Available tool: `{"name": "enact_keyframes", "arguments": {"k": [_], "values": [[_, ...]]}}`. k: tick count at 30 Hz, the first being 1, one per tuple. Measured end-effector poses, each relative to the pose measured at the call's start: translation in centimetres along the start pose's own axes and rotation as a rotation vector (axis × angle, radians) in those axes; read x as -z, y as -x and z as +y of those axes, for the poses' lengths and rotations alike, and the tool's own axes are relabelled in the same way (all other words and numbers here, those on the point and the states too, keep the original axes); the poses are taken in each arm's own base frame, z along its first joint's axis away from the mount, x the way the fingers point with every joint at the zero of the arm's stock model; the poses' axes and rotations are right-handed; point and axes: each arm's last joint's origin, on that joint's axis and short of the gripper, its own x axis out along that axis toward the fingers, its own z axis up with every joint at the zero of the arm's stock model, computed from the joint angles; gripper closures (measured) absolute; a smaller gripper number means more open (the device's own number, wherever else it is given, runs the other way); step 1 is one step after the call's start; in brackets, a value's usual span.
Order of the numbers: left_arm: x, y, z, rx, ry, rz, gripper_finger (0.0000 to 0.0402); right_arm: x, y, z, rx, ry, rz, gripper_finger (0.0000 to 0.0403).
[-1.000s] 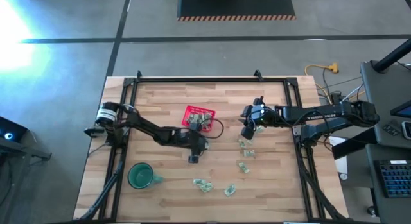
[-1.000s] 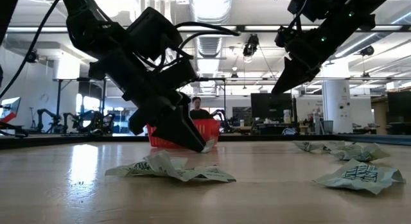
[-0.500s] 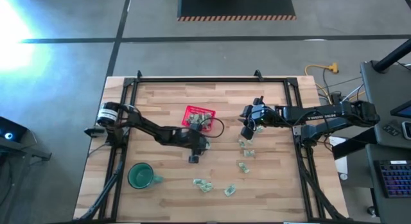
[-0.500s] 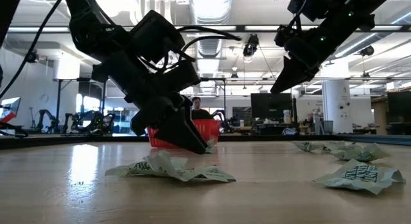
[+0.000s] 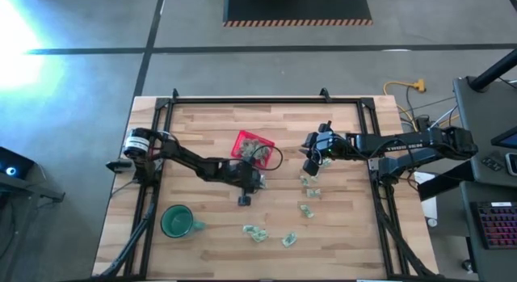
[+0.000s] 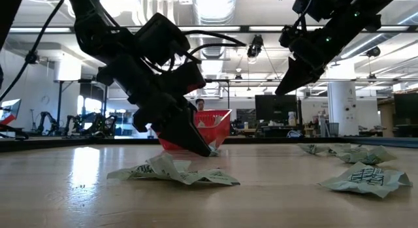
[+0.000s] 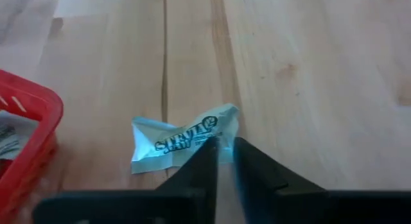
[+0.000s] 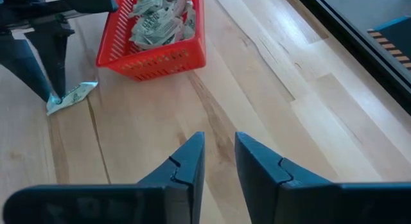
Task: Pick and place items into bin
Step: Put the stevia packet into the red bin
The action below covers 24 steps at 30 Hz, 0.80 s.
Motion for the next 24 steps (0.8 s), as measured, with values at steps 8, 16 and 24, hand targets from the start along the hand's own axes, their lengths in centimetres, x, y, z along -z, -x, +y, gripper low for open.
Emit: {"name": "enact_keyframes", "arguments": {"k": [8,16,24], "values": [[-0.3,0.2,0.0,-0.002,-0.011,-0.006,0.0394,0.0,0.0,0.0,0.0,0.003,0.0,0.0331],[-0.7,0.7,0.0,-0.004,-0.012,-0.021,0.0401,0.0,0.0,0.0,0.0,0.011,0.001,0.0333],[-1.4,2.1,-0.2,-0.005,-0.016,-0.041,0.0401,0.1,0.0,0.0,0.001,0.012,0.004,0.0329]]}}
